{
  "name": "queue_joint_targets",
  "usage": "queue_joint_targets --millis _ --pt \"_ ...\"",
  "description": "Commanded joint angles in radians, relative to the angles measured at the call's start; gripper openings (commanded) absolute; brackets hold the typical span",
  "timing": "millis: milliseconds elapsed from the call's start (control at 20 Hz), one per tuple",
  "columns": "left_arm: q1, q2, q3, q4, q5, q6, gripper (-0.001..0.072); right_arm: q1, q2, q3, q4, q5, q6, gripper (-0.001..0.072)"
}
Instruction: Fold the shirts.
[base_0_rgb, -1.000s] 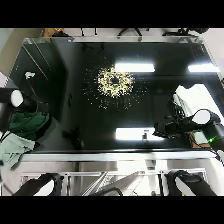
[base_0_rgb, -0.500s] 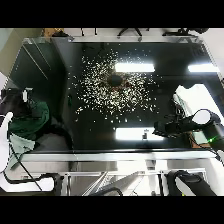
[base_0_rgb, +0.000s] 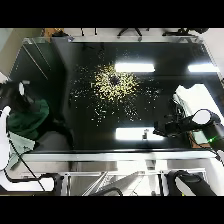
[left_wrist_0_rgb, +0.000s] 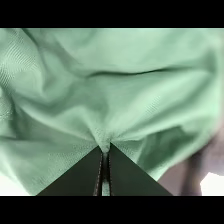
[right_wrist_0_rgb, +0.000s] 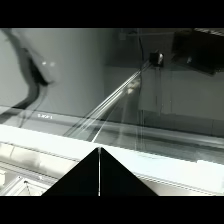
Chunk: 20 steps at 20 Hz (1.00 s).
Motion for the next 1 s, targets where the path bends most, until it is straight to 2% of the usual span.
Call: queue_joint_targets --millis 0,100,200,400,600,650,700,750,950 --pt "-0.111 0.119 0.206 -0.283 -0.019 0.055 0.0008 0.001 0.000 0.000 0.000 -0.004 0.000 0.0024" --pt "-0.195 0.187 0.298 -0.462 -0.019 0.077 0.0008 0.001 0.000 0.000 0.000 -0.003 0.000 0.0024" --pt "-0.291 0.228 0.340 -0.554 -0.037 0.077 0.0008 0.001 0.000 0.000 0.003 -0.003 0.000 0.0024" --pt "-0.503 0.257 0.263 -0.554 -0.014 0.031 0.0008 0.001 -0.005 0.000 0.008 -0.007 0.000 0.0024" --pt "-0.664 0.198 0.129 -0.555 0.109 -0.006 0.0015 0.001 -0.006 0.000 0.008 -0.011 0.000 0.0035" --pt "-0.687 0.172 0.118 -0.553 0.121 -0.006 0.0117 0.001 -0.006 0.000 0.008 -0.014 0.000 0.0121" --pt "-0.696 0.150 0.124 -0.553 0.112 -0.008 0.0522 0.001 -0.006 0.003 0.008 -0.014 -0.001 0.0353" --pt "-0.693 0.132 0.143 -0.551 0.086 -0.030 0.0704 0.001 -0.006 0.009 0.008 -0.014 -0.004 0.0436" --pt "-0.563 0.146 0.200 -0.545 -0.085 -0.028 0.0703 -0.002 -0.035 0.081 -0.001 -0.032 -0.004 0.0435"
